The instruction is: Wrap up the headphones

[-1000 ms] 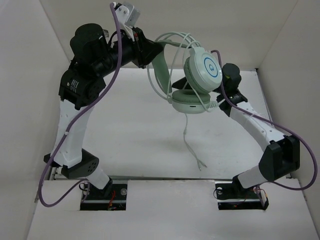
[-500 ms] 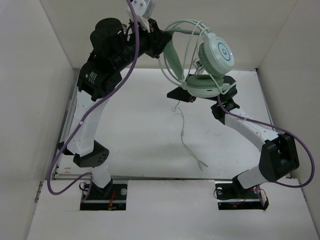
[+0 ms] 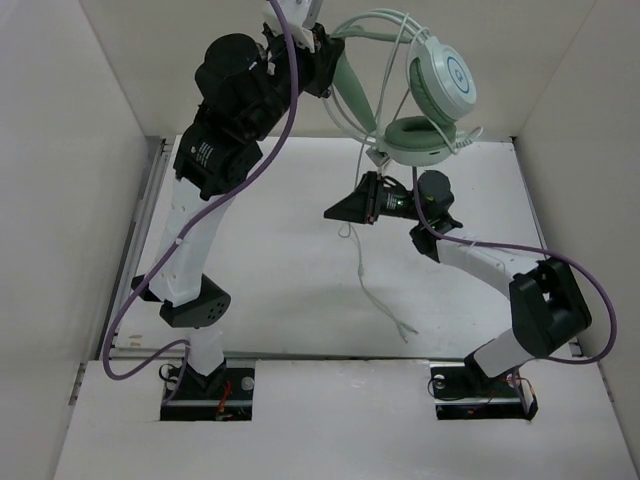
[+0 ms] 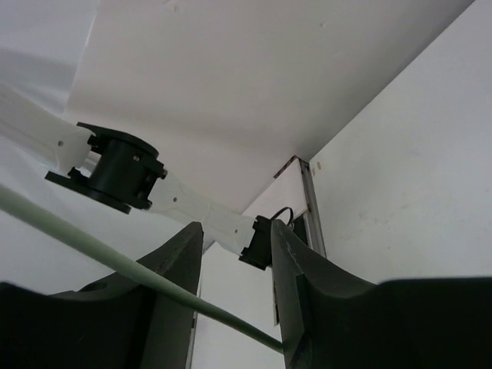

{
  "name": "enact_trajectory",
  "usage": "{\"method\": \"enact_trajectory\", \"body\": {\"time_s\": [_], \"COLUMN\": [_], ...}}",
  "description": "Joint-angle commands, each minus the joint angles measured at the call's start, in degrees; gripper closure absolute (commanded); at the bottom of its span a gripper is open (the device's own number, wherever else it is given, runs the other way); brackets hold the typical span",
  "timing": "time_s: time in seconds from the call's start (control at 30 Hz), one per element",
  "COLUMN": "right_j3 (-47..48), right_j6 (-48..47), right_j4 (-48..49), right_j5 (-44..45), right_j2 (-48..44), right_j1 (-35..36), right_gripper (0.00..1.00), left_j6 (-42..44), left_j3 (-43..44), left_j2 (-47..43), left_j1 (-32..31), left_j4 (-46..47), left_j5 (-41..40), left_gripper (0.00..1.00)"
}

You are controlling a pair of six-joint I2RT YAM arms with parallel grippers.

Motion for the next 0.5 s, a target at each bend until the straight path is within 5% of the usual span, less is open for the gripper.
{"method": "enact_trajectory", "body": {"time_s": [0.0, 0.47], "right_j3": [-1.3, -4.8], "right_j6": [-0.5, -3.3], "right_j4": [4.1, 2.9], "right_j5": [0.1, -1.0], "right_j2": [0.2, -0.6], "right_j1": [2.9, 11.4], "right_gripper": [0.53, 0.54], "left_j6": [1.7, 12.0], "left_j3": [4.4, 4.0], "left_j2": [-1.4, -1.9], "left_j1": [-0.2, 6.4], "left_j4": [12.2, 20.8], "left_j5": [-5.8, -18.2], "left_gripper": [1.00, 1.00]}}
